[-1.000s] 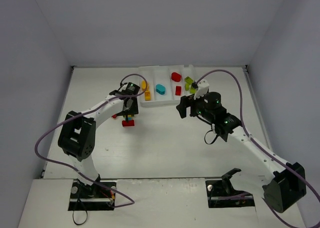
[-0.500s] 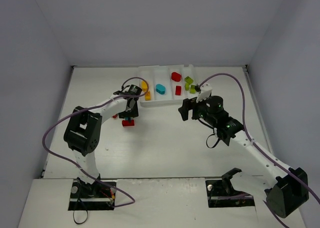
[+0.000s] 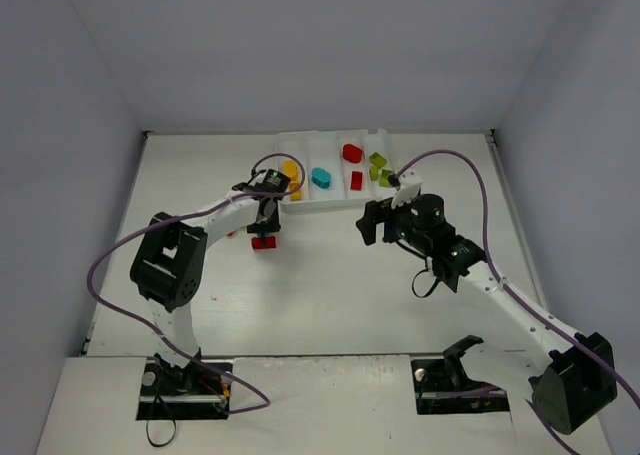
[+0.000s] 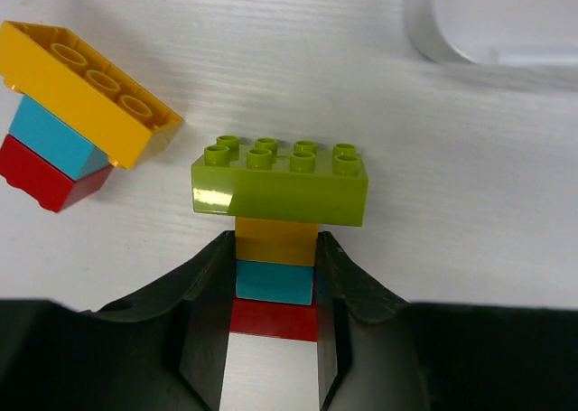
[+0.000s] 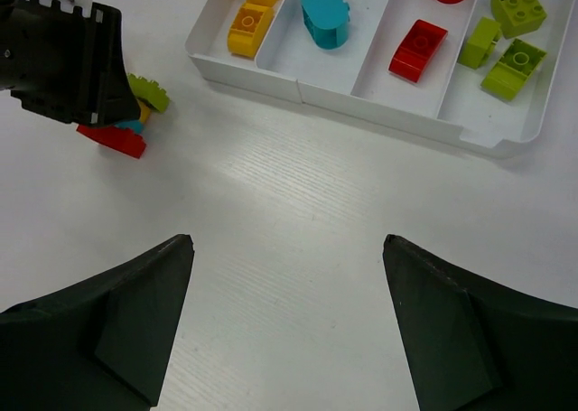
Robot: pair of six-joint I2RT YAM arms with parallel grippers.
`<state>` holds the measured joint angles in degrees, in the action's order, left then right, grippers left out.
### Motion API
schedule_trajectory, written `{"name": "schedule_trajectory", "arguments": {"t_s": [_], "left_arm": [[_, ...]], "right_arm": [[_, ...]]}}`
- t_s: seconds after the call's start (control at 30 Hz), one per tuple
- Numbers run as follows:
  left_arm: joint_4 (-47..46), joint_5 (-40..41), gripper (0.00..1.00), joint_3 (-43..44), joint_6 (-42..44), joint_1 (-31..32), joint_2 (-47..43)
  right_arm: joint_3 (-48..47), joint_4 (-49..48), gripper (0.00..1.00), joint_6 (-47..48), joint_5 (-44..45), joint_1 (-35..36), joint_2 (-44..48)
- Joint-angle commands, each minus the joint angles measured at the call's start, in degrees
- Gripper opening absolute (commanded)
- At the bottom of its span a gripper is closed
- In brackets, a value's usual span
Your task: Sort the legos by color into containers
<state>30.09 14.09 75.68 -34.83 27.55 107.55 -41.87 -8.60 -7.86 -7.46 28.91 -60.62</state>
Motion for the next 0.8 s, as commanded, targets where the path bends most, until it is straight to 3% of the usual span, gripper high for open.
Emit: {"name": "schedule_trajectory", "arguments": {"t_s": [0.0,0.2,0.33,0.5,0.77], "left_arm": [[-4.41,1.73,0.00,-0.79,5.11,3.90,-8.92],[-15.04,3.49,0.00,-8.26,18.91,14.80,-23.33],[-21.01,-0.54,0.00,-12.48,27.33,20.07,-32.46],[-23.50,-4.41,0.00,-15.91,37.52,23.16,-38.89],[-23.14,-10.74,0.00,-16.09,46.86,24.39,-41.80]], "right_arm": [[-1.72,-3.97,0.82,-2.51,-3.07,-0.25,1.38],[-5.15,-3.44,0.82,-10.41,-12.39,-0.17,1.12],[-7.43,-1.95,0.81,-15.33,-15.72,0.01,0.59],[-8.84,-1.77,0.80,-19.47,-19.43,0.10,0.59],[-10.95,-1.86,0.79,-22.38,-23.30,0.19,-0.90]]}}
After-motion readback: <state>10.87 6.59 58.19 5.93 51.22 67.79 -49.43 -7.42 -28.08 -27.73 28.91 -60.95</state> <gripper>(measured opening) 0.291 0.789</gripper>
